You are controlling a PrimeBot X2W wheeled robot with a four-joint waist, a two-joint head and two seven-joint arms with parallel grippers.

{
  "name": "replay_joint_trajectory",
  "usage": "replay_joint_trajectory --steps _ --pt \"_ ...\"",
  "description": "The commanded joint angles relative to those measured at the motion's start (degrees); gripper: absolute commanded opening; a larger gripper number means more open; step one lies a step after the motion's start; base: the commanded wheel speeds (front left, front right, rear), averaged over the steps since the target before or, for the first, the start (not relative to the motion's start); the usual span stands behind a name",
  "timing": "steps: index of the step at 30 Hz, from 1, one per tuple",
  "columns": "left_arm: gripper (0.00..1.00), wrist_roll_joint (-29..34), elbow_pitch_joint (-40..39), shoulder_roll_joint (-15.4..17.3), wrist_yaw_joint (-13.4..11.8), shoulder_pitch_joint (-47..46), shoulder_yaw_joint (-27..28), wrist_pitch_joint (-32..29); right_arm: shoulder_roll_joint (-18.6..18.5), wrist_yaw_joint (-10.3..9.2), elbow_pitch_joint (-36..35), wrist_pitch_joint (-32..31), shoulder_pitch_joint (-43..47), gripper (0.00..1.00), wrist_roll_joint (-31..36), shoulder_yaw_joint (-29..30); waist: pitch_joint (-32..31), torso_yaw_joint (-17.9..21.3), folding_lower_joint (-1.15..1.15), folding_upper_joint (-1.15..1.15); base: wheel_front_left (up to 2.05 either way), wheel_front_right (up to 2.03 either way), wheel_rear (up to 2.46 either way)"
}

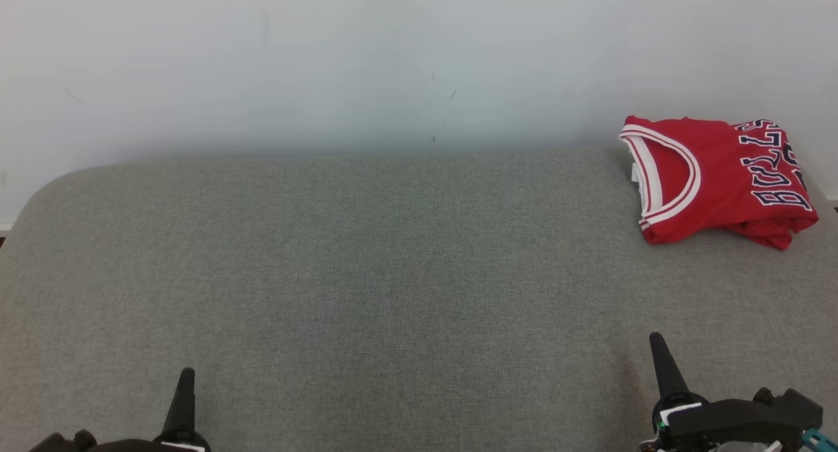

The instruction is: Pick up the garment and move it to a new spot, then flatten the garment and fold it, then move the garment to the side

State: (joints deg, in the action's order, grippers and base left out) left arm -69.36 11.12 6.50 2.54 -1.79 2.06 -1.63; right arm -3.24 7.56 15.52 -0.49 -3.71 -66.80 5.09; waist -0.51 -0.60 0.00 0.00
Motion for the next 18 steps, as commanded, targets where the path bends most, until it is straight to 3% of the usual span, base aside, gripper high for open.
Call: replay_joint_trajectory --steps 1,18 --pt "0.00 -1.7 -0.1 -0.1 0.6 -1.4 0.5 -0.4 0.1 -0.08 -0.7 -0.4 -1.0 0.00 -1.8 0.2 0.0 0.0 0.00 0.00 0.00 0.00 0.00" --pt "0.00 -9.7 1.0 -1.3 2.2 -2.5 1.8 -1.9 0.2 -0.09 -1.0 -2.5 -1.6 0.00 -10.5 0.7 0.2 0.2 0.00 0.00 0.00 0.00 0.00"
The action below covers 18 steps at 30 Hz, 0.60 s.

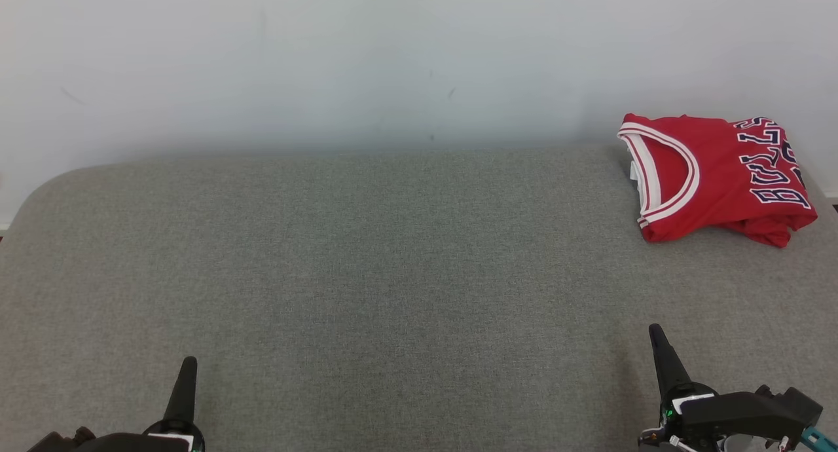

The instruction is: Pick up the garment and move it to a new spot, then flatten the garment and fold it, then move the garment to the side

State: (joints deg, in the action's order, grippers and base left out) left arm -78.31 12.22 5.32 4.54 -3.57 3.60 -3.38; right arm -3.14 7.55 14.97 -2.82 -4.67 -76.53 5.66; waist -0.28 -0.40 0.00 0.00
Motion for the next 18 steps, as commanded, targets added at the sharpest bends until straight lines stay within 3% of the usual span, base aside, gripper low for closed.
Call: replay_joint_trajectory --steps 1,18 --pt "0.00 -1.2 0.0 -0.2 0.3 -0.8 0.3 -0.2 0.1 -0.08 -0.5 -0.3 -0.7 0.00 -1.3 0.2 0.0 0.0 0.00 0.00 0.00 0.00 0.00" --pt "0.00 -8.4 1.0 -1.3 1.8 -2.0 1.6 -1.7 0.3 -0.10 -0.8 -2.2 -1.3 0.00 -9.2 0.6 0.2 0.2 0.00 0.00 0.00 0.00 0.00"
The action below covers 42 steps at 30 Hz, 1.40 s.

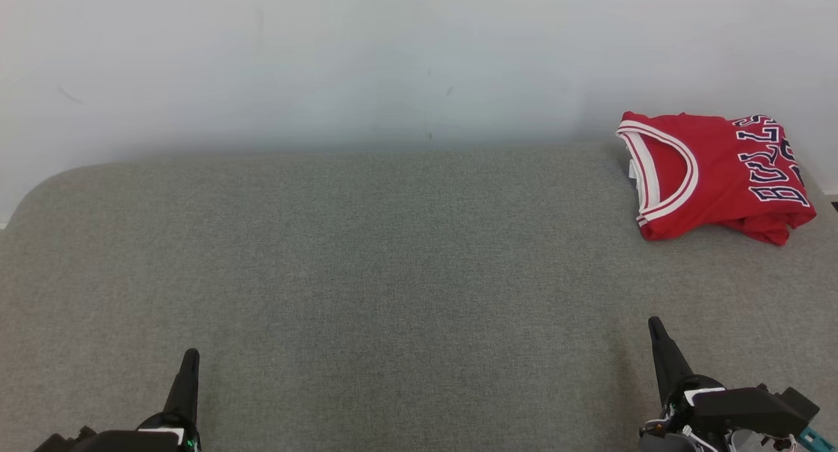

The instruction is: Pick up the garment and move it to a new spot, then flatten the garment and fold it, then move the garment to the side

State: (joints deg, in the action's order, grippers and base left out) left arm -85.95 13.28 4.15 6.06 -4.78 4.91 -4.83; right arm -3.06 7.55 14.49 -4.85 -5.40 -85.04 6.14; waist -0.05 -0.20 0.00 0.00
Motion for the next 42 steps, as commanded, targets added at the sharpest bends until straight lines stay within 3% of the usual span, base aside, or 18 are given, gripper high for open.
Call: replay_joint_trajectory --steps 1,17,42 --pt "0.00 -1.3 0.0 -0.1 0.5 -0.9 0.3 -0.3 0.2 -0.10 -0.3 -0.3 -0.6 0.00 -1.0 0.1 0.0 0.0 0.00 0.00 0.00 0.00 0.00" --pt "0.00 -7.2 0.9 -1.1 1.7 -1.8 1.3 -1.5 0.3 -0.12 -0.6 -1.9 -1.1 0.00 -7.7 0.5 0.2 0.2 0.00 0.00 0.00 0.00 0.00" --pt "0.00 -6.9 0.9 -1.2 1.6 -1.8 1.5 -1.7 0.3 -0.12 -0.5 -1.9 -1.0 0.00 -7.4 0.5 0.2 0.2 0.00 0.00 0.00 0.00 0.00"
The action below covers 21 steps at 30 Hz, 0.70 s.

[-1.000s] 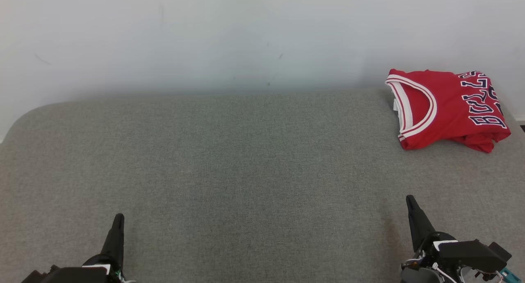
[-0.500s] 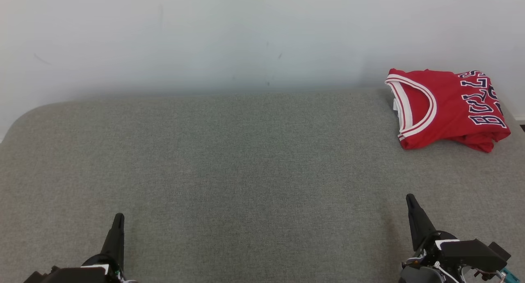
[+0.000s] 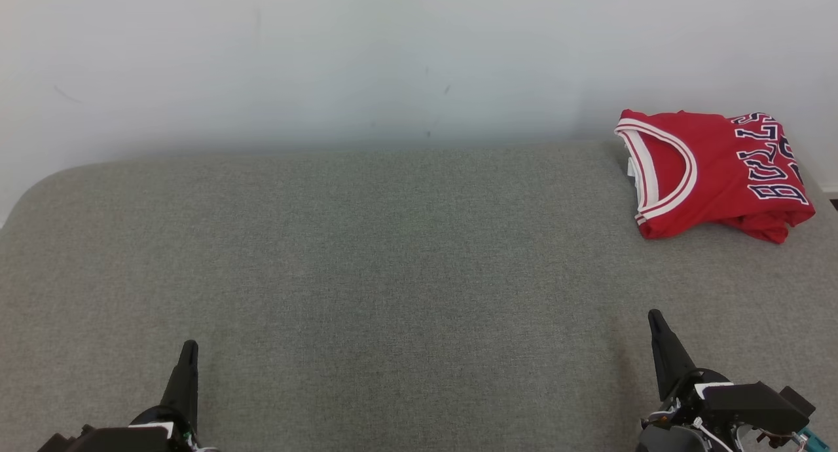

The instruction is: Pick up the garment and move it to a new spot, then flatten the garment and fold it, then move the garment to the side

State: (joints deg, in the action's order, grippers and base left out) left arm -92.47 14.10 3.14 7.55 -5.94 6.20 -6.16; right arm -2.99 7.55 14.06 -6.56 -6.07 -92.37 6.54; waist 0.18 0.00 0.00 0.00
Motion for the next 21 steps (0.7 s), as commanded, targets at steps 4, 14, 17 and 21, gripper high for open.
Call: replay_joint_trajectory --steps 4,14,17,21 --pt "0.00 -0.3 0.0 -0.2 0.1 -0.6 0.2 -0.4 0.2 -0.12 -0.1 -0.2 -0.3 0.00 -0.1 0.1 0.0 0.0 0.00 0.00 0.00 0.00 0.00" --pt "0.00 -0.2 0.0 -0.2 0.1 -0.6 0.2 -0.4 0.2 -0.12 -0.1 -0.2 -0.3 0.00 -0.1 0.1 0.0 0.0 0.00 0.00 0.00 0.00 0.00" --pt "0.00 -0.2 0.1 -0.2 0.1 -0.6 0.3 -0.4 0.2 -0.12 -0.1 -0.2 -0.3 0.00 -0.1 0.0 0.0 0.0 0.00 0.00 0.00 0.00 0.00" --pt "0.00 -0.2 0.0 -0.2 0.1 -0.6 0.3 -0.3 0.2 -0.12 -0.1 -0.2 -0.3 0.00 -0.1 0.1 0.0 0.0 0.00 0.00 0.00 0.00 0.00"
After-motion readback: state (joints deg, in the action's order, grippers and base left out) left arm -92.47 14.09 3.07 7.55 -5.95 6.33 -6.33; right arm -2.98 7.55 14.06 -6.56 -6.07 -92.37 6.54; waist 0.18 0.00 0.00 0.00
